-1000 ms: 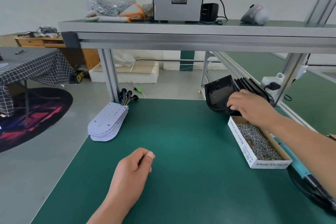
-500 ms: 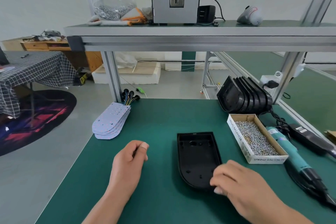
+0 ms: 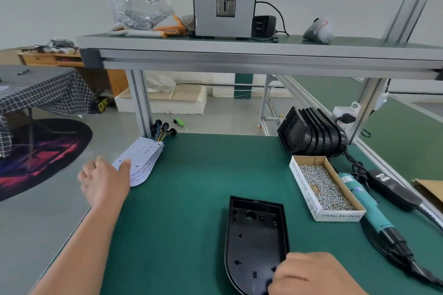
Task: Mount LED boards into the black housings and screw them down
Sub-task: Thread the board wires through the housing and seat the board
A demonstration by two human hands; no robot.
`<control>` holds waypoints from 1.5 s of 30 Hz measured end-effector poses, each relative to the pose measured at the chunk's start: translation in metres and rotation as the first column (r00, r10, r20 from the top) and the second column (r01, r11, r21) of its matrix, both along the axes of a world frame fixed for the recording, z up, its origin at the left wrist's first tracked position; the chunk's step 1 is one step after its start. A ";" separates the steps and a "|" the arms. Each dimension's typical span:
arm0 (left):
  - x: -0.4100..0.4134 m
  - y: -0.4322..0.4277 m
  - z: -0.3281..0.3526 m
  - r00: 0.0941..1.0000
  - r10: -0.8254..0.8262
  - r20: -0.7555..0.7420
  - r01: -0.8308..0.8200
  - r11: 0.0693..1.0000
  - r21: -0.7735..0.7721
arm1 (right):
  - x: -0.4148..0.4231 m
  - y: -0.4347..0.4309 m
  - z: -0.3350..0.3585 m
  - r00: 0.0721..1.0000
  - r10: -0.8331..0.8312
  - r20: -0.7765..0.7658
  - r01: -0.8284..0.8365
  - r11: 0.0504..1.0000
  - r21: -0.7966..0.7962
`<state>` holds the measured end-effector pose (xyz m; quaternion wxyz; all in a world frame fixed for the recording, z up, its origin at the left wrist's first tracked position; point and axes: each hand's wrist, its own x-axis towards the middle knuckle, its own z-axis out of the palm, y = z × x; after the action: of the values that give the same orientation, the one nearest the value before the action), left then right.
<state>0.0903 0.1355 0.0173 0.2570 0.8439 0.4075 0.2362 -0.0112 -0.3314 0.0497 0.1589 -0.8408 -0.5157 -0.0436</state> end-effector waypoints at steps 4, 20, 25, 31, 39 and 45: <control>0.008 0.013 -0.009 0.992 -0.020 -0.126 0.011 0.997 -0.072 | 0.000 0.001 -0.003 0.998 -0.048 -0.031 0.051 0.993 0.107; 0.001 -0.008 0.012 0.663 0.166 0.730 0.649 0.358 -0.672 | 0.022 -0.006 -0.020 0.983 -0.124 -0.134 0.170 0.889 0.424; -0.010 -0.027 0.018 0.579 -0.043 0.814 0.812 0.124 -0.571 | 0.021 -0.004 -0.016 0.980 -0.128 -0.152 0.186 0.860 0.475; -0.032 -0.055 0.019 0.561 -0.388 0.732 0.800 0.027 -0.599 | 0.021 -0.009 -0.018 0.967 -0.211 -0.143 0.255 0.814 0.521; -0.063 -0.069 0.014 0.437 -0.663 0.608 0.737 -0.124 -0.664 | 0.060 0.012 -0.002 0.907 -0.315 -0.280 0.418 0.754 0.506; -0.076 -0.070 0.016 0.346 -0.786 0.513 0.694 -0.153 -0.704 | 0.125 0.076 0.010 0.899 -0.253 -0.357 0.400 0.805 0.438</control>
<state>0.0144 0.0659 0.0333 0.7063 0.6617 -0.0862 -0.2365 0.1134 -0.2555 0.0597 0.4331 -0.8443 -0.3044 -0.0831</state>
